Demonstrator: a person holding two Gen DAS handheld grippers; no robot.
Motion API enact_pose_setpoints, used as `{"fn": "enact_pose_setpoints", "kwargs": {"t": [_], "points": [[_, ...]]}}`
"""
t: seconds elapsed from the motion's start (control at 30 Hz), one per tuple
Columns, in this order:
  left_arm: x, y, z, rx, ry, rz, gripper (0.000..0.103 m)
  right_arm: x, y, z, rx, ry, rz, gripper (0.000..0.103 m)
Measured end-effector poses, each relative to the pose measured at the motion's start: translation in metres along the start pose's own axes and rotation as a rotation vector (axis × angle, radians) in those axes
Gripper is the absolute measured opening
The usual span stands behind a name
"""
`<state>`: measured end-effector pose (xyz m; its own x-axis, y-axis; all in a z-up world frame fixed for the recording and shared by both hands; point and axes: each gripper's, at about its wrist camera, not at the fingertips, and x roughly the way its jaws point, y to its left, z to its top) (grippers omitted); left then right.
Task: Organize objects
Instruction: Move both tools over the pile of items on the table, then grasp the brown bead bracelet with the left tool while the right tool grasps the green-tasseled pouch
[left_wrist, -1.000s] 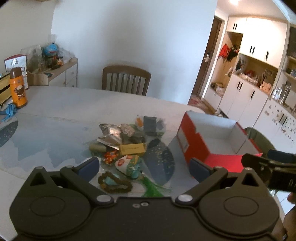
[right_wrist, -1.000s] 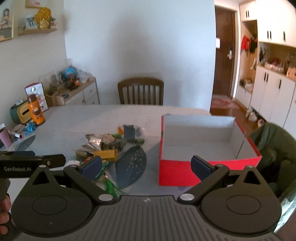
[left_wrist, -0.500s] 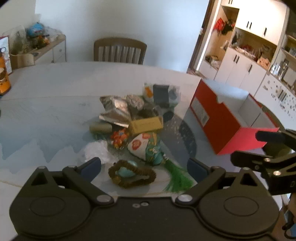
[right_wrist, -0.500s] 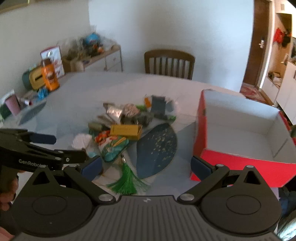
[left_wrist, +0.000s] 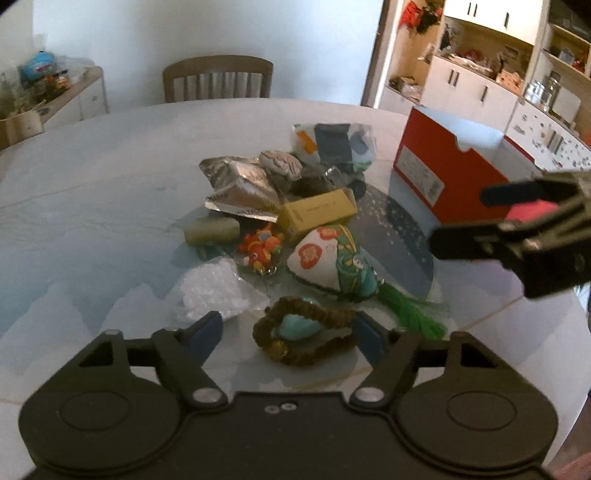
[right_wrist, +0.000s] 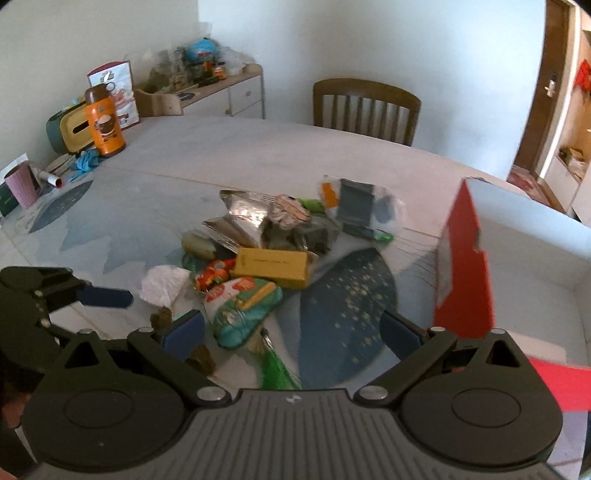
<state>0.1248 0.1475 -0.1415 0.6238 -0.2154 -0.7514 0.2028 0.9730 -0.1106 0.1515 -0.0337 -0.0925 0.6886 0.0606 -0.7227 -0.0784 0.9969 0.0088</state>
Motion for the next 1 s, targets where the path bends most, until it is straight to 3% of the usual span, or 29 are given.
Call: {"fn": "enact_pose_setpoints", "kwargs": {"t": [0.4,0.6,0.67,0.73,0.87,1.0], "points": [[0.016,0.009,0.004,0.055,0.024,-0.081,0.046,0.055,0.017,0.017,0.014,0.097,0.056,0.097],[0.017,0.017,0.002,0.015,0.038,-0.11,0.034,0.079,0.026,0.02,0.028,0.148,0.081,0.094],[0.016,0.019,0.002,0.004,0.04,-0.113,0.028,0.086,0.026,0.02,0.046,0.174,0.096,0.091],[0.016,0.021,0.002,-0.005,0.048,-0.118,0.016,0.091,0.026,0.019,0.062,0.192,0.101,0.085],[0.016,0.027,0.001,-0.035,0.048,-0.132,0.009,0.098,0.023,0.018,0.112,0.233,0.115,0.067],[0.015,0.028,0.0,-0.038,0.042,-0.133,0.007,0.099,0.02,0.017,0.137,0.255,0.125,0.056]]}}
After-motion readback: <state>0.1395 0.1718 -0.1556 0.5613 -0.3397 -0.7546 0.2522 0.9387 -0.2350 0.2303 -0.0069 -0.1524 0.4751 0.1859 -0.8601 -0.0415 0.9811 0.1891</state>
